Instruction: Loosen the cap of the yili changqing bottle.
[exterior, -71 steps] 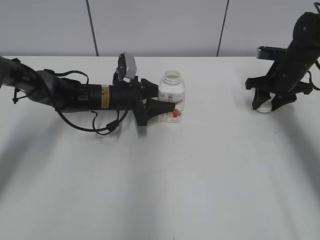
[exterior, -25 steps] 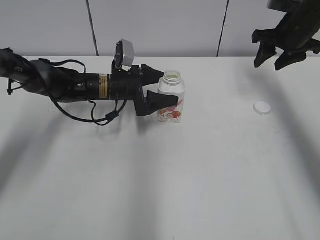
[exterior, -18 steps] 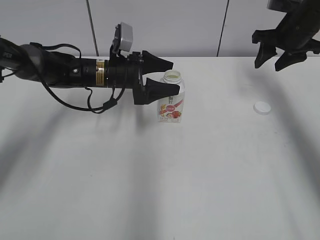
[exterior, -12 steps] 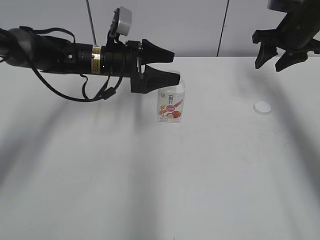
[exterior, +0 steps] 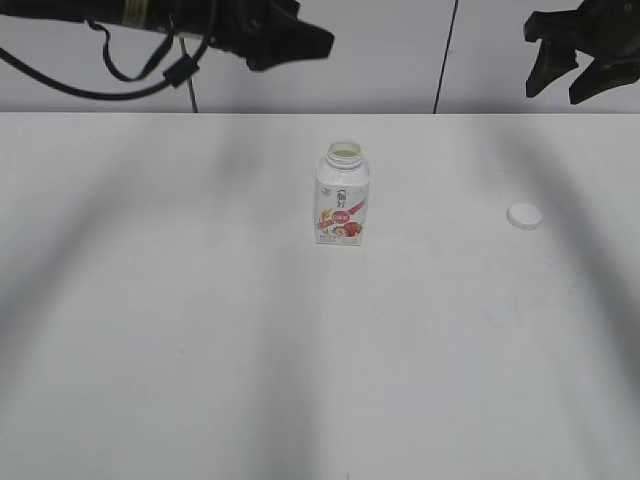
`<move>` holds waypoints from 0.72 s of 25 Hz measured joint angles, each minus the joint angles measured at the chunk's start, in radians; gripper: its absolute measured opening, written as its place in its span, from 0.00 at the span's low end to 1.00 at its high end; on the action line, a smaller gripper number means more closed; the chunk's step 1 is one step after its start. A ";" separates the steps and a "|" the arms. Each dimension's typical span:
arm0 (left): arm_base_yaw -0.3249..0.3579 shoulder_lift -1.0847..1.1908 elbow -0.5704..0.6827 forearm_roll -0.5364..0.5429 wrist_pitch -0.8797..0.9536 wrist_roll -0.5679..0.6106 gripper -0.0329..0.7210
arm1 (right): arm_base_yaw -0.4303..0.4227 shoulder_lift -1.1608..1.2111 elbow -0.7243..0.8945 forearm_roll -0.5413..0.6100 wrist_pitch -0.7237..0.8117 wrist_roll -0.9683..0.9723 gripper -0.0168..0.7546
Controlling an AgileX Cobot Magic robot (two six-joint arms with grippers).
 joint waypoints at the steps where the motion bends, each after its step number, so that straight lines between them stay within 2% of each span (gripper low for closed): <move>1: 0.005 -0.029 0.000 0.026 0.059 -0.050 0.83 | 0.000 -0.007 0.000 0.000 0.001 0.000 0.60; 4: 0.034 -0.096 0.000 0.046 0.202 -0.178 0.83 | 0.000 -0.023 0.000 0.000 0.012 0.001 0.60; 6: 0.072 -0.125 0.000 0.050 0.278 -0.219 0.83 | 0.000 -0.030 0.000 0.000 0.022 0.001 0.60; 13: 0.191 -0.144 0.025 0.053 0.632 -0.239 0.82 | 0.000 -0.040 0.000 0.000 0.070 0.001 0.60; 18: 0.239 -0.144 0.104 0.053 0.820 -0.234 0.82 | 0.000 -0.040 0.000 0.000 0.092 0.001 0.60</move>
